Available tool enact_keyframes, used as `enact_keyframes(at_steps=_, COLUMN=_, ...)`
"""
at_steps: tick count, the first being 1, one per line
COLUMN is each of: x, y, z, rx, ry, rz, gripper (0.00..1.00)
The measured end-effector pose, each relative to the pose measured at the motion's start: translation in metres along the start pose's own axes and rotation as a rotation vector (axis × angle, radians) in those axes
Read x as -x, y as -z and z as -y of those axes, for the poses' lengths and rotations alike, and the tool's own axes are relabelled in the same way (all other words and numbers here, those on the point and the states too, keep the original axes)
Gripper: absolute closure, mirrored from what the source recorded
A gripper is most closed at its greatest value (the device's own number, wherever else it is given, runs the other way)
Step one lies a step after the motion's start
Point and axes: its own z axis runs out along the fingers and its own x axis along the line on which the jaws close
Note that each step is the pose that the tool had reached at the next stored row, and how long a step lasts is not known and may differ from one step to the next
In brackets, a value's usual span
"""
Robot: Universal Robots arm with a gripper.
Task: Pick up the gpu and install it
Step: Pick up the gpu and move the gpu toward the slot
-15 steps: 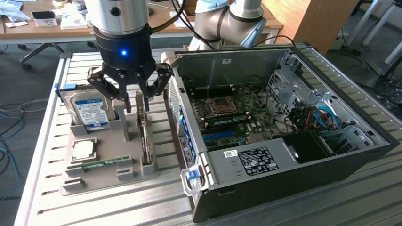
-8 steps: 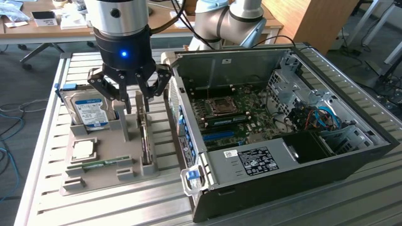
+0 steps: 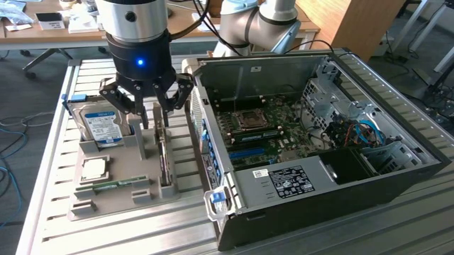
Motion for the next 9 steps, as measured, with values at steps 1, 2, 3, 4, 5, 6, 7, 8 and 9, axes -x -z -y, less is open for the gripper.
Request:
enact_keyframes(at_steps=1, x=0.0, y=-0.0014, z=0.0001, rx=0.0002, ry=0.0, rz=0.0001, gripper=0.58)
enact_keyframes(at_steps=2, x=0.0, y=-0.0031, z=0.0002, rx=0.0, ry=0.0, rz=-0.0003, gripper=0.58)
enact_keyframes(at_steps=3, x=0.0, y=-0.0049, z=0.0002, rx=0.0001, ry=0.0, rz=-0.0003, gripper=0.58)
enact_keyframes(at_steps=4, x=0.0, y=-0.0067, z=0.0003, rx=0.0001, ry=0.0, rz=-0.0002, gripper=0.58)
enact_keyframes(at_steps=5, x=0.0, y=-0.0085, z=0.0004, rx=0.0, ry=0.0, rz=-0.0003, gripper=0.58)
enact_keyframes(at_steps=6, x=0.0, y=-0.0103, z=0.0005, rx=-0.0001, ry=0.0, rz=-0.0003, gripper=0.58)
enact_keyframes(at_steps=7, x=0.0, y=-0.0121, z=0.0006, rx=0.0, ry=0.0, rz=-0.0003, gripper=0.58)
enact_keyframes(at_steps=8, x=0.0, y=-0.014, z=0.0006, rx=-0.0001, ry=0.0, rz=-0.0004, gripper=0.58)
enact_keyframes(at_steps=9, x=0.0, y=-0.0158, z=0.0008, rx=-0.0001, ry=0.0, rz=-0.0004, gripper=0.58)
